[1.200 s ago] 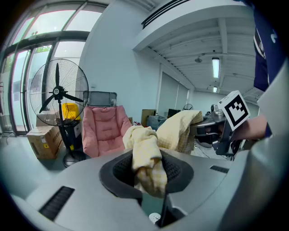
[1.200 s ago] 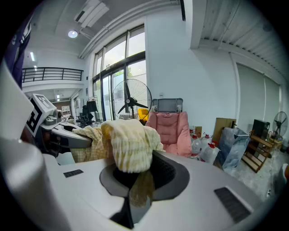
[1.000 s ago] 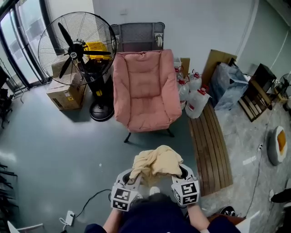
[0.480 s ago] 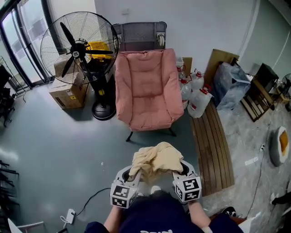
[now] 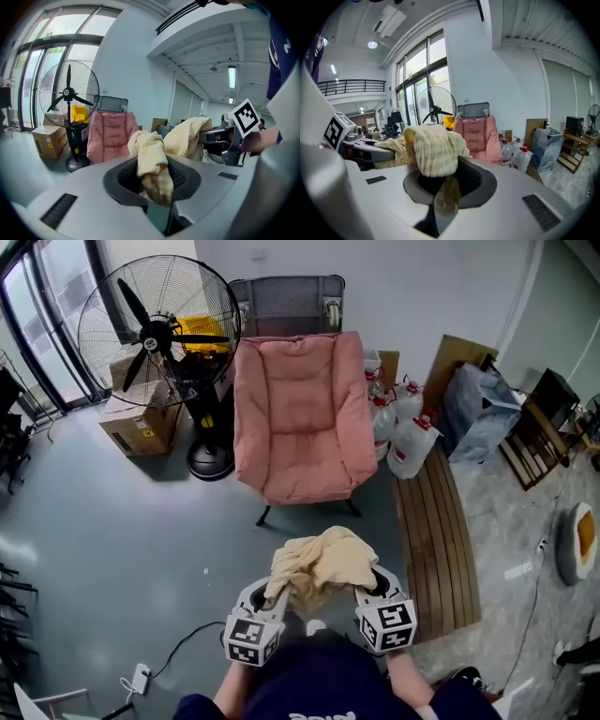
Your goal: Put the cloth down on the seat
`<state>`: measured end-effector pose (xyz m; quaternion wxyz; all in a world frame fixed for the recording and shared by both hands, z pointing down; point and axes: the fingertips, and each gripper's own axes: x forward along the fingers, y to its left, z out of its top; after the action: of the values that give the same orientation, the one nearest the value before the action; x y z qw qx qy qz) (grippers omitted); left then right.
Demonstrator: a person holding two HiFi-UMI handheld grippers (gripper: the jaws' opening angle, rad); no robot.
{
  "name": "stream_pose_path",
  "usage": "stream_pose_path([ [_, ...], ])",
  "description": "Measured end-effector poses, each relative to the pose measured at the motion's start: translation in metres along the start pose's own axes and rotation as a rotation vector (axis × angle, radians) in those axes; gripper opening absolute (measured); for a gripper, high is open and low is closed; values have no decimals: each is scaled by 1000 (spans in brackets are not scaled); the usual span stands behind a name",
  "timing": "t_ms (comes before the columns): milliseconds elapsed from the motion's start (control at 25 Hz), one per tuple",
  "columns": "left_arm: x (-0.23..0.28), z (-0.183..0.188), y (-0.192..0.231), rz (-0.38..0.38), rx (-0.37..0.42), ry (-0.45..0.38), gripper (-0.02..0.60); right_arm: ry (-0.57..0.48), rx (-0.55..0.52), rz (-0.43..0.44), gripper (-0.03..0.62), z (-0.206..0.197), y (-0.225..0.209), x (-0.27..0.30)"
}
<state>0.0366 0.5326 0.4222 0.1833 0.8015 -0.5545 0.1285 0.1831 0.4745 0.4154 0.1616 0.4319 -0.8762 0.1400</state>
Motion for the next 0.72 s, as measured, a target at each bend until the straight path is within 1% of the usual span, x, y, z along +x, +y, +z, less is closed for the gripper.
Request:
stream_pose_path([
  [200,22,4,9,-40,-1,7,103,-30,84,-7,84,2,-13,12],
  [360,50,9,30,-77,-1,15,103,-20,91,-54,84,6,-21,36],
  [520,77,27,55,-128,11,17,103,-26,99,-103,84,24,-31,65],
  [720,114,56,100,-185,17,12,103,-42,100,-143,84,55,-36,111],
])
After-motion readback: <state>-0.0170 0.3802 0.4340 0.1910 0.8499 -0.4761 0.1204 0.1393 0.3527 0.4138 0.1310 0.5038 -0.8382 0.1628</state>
